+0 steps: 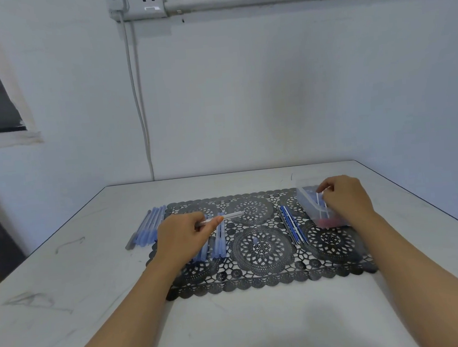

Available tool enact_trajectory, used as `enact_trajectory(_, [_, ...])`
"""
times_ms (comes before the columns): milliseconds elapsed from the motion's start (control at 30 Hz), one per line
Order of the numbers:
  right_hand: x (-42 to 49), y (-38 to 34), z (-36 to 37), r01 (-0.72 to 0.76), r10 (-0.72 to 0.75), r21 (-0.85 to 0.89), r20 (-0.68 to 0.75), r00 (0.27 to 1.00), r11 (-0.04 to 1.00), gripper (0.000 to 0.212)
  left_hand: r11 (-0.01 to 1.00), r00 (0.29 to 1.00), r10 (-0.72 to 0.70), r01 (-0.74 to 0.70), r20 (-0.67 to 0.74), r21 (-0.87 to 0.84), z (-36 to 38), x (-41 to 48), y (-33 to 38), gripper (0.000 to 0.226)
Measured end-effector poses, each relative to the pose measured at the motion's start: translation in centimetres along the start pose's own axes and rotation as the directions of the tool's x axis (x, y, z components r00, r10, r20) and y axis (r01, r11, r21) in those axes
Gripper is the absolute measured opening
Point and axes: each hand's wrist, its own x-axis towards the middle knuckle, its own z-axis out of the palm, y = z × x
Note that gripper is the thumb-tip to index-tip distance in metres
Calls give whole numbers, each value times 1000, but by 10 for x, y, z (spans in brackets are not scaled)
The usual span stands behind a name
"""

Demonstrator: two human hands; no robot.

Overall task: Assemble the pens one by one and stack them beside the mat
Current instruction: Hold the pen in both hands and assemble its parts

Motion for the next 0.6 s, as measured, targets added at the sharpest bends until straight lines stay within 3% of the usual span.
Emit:
enact_trajectory(267, [-3,-3,-3,-71,104,-209,153,983,975,16,1000,1000,11,-11,-7,-14,-2,-1,2,61])
enact_trajectory(600, [-4,-9,-4,-63,134,-286,237,962,956,27,1000,1000,12,-12,-3,-17,-4,-2,5,63])
